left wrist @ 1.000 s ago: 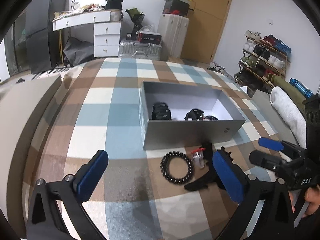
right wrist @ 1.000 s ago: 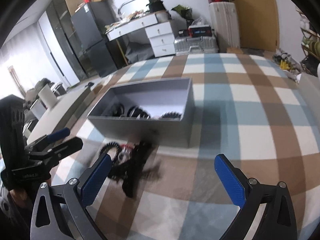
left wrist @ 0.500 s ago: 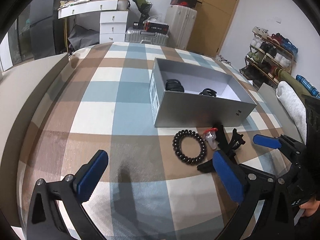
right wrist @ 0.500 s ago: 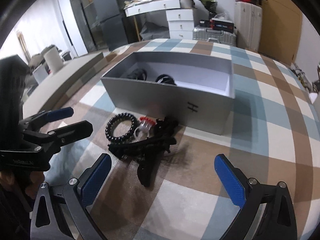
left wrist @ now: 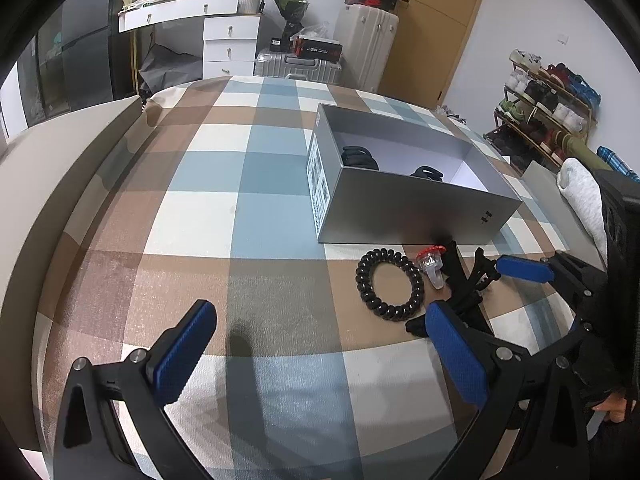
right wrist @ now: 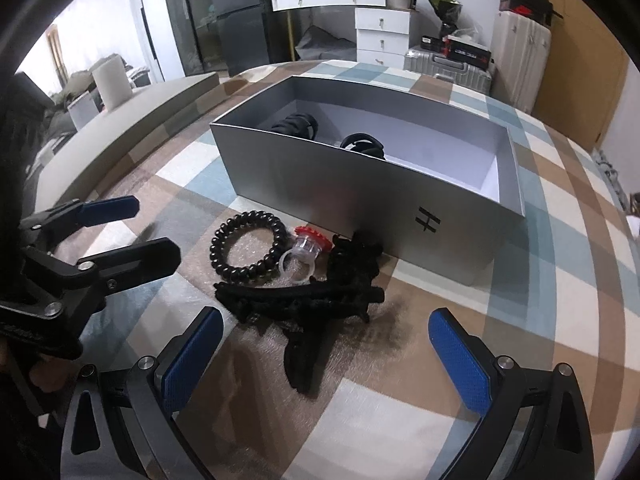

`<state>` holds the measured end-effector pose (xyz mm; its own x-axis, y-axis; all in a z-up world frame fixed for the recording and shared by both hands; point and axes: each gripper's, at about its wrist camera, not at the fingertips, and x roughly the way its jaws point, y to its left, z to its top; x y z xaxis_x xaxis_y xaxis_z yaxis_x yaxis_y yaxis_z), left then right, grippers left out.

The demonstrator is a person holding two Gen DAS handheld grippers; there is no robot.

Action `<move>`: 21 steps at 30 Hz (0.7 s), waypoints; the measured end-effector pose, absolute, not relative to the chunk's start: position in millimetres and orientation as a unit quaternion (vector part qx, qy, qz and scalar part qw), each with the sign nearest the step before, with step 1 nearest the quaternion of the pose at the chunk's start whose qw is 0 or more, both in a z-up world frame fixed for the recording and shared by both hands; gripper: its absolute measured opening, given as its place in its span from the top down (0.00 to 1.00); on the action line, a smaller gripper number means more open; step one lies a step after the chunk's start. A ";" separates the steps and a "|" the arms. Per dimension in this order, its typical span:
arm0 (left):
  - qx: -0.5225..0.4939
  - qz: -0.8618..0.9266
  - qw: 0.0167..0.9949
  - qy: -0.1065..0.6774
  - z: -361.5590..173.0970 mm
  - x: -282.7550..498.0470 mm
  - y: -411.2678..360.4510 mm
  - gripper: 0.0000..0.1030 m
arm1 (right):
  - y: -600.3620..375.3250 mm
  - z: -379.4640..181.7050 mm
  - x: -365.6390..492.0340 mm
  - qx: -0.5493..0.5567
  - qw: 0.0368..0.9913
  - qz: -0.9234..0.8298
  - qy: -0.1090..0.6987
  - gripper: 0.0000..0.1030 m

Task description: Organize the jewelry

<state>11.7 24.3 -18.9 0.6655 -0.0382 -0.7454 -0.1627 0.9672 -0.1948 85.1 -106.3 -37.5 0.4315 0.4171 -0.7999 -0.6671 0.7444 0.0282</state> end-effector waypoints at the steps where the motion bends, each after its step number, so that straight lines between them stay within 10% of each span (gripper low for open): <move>1: -0.123 0.035 0.904 0.408 -19.1 11.8 24.4 0.01 | -105.9 -37.5 85.4 -0.152 0.834 0.323 0.420 0.00; 21: -0.131 0.040 0.901 0.411 -19.4 15.0 27.9 0.01 | -92.2 -40.5 82.4 -0.219 0.832 0.311 0.405 0.05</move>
<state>15.0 27.9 -19.4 0.6589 -0.0344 -0.7514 -0.1802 0.9627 -0.2021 82.4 -92.2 -40.5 0.4795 0.3397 -0.8092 -0.6943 0.7107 -0.1131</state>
